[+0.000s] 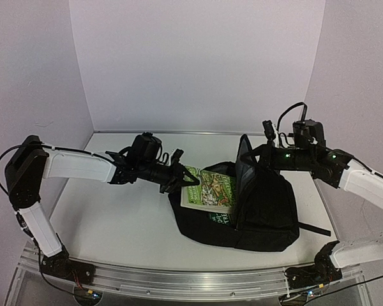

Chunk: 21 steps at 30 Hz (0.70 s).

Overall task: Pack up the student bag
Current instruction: Place the book in the student bag.

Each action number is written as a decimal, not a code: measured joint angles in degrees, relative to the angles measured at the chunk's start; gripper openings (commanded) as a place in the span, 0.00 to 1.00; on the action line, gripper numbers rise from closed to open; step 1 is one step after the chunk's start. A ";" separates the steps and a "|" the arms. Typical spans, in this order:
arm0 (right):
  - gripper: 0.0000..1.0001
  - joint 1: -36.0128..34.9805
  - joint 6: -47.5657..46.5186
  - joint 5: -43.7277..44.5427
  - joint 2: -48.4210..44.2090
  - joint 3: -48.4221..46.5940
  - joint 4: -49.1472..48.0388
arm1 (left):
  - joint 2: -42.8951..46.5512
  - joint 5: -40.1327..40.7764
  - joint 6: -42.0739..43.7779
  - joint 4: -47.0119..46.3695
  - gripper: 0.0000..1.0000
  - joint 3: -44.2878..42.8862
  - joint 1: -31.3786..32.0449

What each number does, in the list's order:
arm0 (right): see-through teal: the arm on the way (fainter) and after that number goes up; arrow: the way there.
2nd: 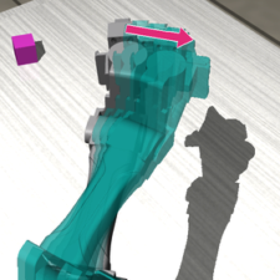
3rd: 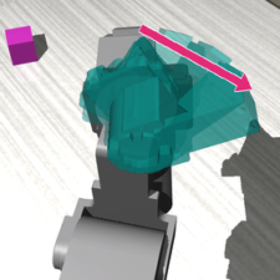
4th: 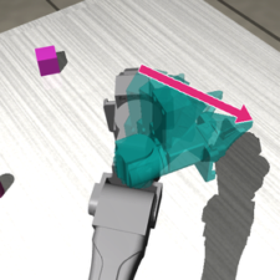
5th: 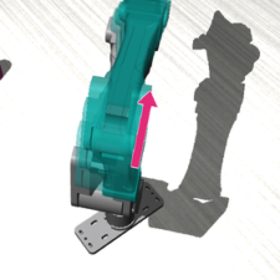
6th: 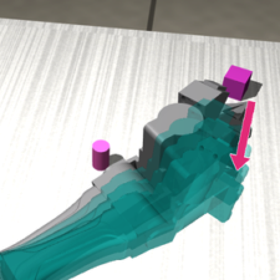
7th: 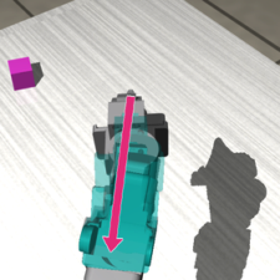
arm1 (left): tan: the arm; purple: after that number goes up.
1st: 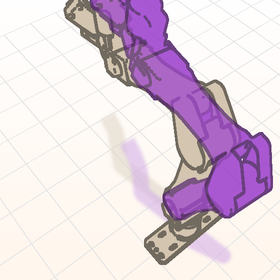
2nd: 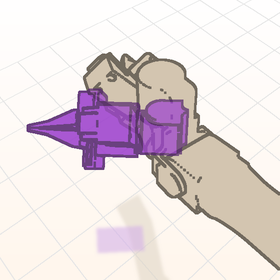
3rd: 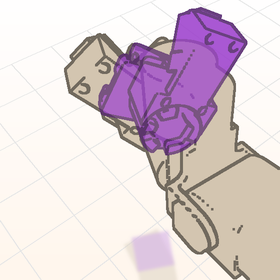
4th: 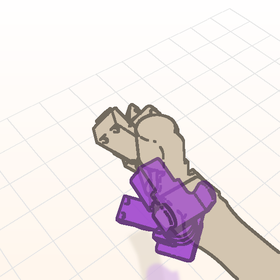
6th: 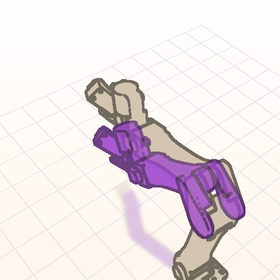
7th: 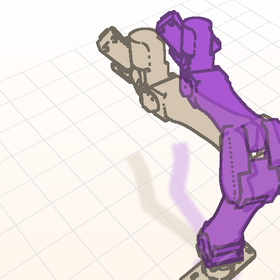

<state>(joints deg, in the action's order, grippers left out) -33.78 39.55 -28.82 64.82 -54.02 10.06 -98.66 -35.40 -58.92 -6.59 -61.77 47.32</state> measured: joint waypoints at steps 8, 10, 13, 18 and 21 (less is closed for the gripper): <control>0.00 0.09 0.97 -1.18 2.08 0.02 -3.29 | -9.52 -3.11 0.17 -1.85 0.00 -9.67 2.07; 0.00 0.02 1.02 -1.30 2.45 0.02 -3.91 | -11.46 -4.06 0.31 -2.71 0.00 -11.42 2.56; 0.00 -0.09 1.03 -1.47 2.85 0.02 -5.03 | -14.01 -5.31 0.43 -3.12 0.01 -14.16 3.29; 0.00 -0.52 1.41 -1.96 4.48 0.02 -7.71 | -19.25 -7.09 0.76 -2.77 0.11 -20.17 4.39; 0.00 -0.94 1.49 -2.05 5.46 0.00 -8.74 | -21.65 -7.78 1.81 -2.29 0.20 -23.12 4.91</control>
<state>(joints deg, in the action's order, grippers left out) -34.71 41.04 -30.87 70.28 -54.02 1.32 -120.31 -43.18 -57.10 -8.88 -84.89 52.23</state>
